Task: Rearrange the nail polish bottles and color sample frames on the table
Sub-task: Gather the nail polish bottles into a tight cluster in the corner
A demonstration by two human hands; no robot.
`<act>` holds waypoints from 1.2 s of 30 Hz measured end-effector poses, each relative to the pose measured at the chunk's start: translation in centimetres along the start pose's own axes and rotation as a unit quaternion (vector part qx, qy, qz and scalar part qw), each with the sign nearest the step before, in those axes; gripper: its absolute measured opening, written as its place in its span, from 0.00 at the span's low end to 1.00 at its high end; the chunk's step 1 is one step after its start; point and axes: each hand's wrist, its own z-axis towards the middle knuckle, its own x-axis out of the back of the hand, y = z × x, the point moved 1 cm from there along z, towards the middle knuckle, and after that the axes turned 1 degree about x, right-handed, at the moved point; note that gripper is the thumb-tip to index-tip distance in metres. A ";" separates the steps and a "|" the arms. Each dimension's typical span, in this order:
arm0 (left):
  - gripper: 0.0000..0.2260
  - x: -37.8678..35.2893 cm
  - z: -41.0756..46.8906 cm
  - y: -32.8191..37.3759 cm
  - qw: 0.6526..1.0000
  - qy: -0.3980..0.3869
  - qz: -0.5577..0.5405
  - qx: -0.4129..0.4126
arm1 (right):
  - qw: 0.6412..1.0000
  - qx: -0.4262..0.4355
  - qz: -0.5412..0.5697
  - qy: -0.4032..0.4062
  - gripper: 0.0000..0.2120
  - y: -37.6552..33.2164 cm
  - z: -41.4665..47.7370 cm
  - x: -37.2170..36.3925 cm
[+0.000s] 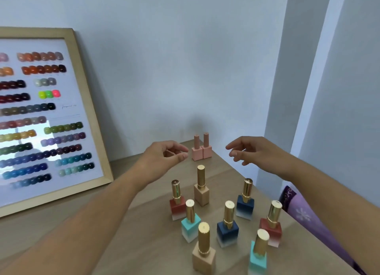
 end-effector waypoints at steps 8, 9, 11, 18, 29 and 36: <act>0.11 -0.2 -5.7 7.5 0.971 -0.104 0.160 -0.141 | 0.975 -0.008 -0.202 -0.089 0.08 -5.2 -5.5 1.3; 0.12 -1.0 -6.0 8.1 0.962 -0.130 0.189 -0.150 | 0.970 -0.012 -0.223 -0.092 0.08 -5.4 -5.7 1.3; 0.14 -2.7 -6.5 8.8 0.942 -0.175 0.242 -0.152 | 0.964 -0.016 -0.249 -0.090 0.08 -5.8 -6.2 1.2; 0.09 -5.3 -6.7 8.6 0.932 -0.206 0.265 -0.138 | 0.956 -0.015 -0.289 -0.048 0.06 -5.5 -6.1 0.1; 0.07 -3.8 -1.8 9.4 0.959 -0.112 0.216 -0.144 | 0.953 -0.018 -0.302 -0.033 0.04 -3.9 -2.2 -0.4; 0.06 -2.9 4.5 7.3 0.978 0.003 0.176 -0.111 | 0.952 0.014 -0.304 0.020 0.06 -2.5 3.9 -0.3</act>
